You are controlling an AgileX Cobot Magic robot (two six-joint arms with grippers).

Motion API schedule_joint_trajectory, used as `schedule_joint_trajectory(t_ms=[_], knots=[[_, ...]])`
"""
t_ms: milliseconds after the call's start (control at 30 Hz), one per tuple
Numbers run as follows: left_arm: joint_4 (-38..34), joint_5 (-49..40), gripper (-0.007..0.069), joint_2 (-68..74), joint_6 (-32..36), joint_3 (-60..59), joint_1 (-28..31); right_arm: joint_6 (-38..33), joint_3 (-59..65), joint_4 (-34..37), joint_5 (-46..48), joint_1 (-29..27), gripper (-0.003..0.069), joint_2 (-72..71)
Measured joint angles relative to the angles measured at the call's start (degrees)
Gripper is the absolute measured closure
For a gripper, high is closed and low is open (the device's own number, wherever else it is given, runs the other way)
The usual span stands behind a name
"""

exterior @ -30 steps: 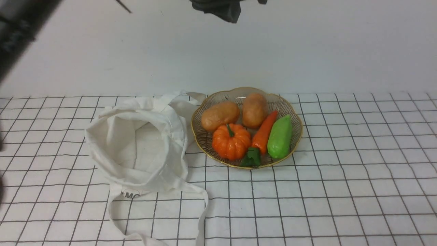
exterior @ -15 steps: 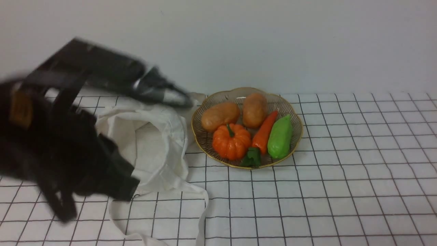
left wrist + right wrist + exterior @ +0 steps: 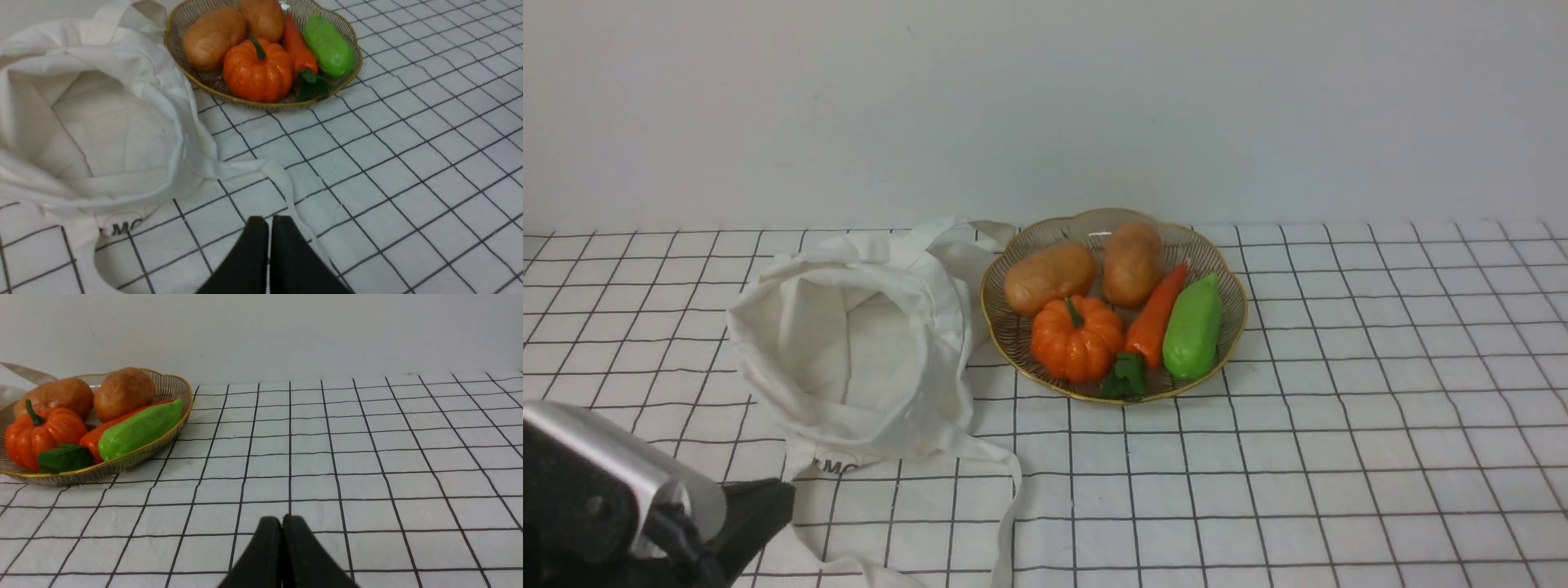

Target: Take vegetables from bag on white checkered tablecloth place on plate.

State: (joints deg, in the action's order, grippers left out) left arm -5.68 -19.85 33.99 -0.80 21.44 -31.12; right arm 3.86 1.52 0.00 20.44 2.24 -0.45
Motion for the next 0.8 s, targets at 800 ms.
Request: schedule_joint_trajectory(t_ms=[800], knots=[[4.81, -2.19, 0.0632, -24.95, -0.05, -13.47, 15.86, 0.00, 0.00, 0.00, 0.00, 0.00, 0.0674, 0.00]])
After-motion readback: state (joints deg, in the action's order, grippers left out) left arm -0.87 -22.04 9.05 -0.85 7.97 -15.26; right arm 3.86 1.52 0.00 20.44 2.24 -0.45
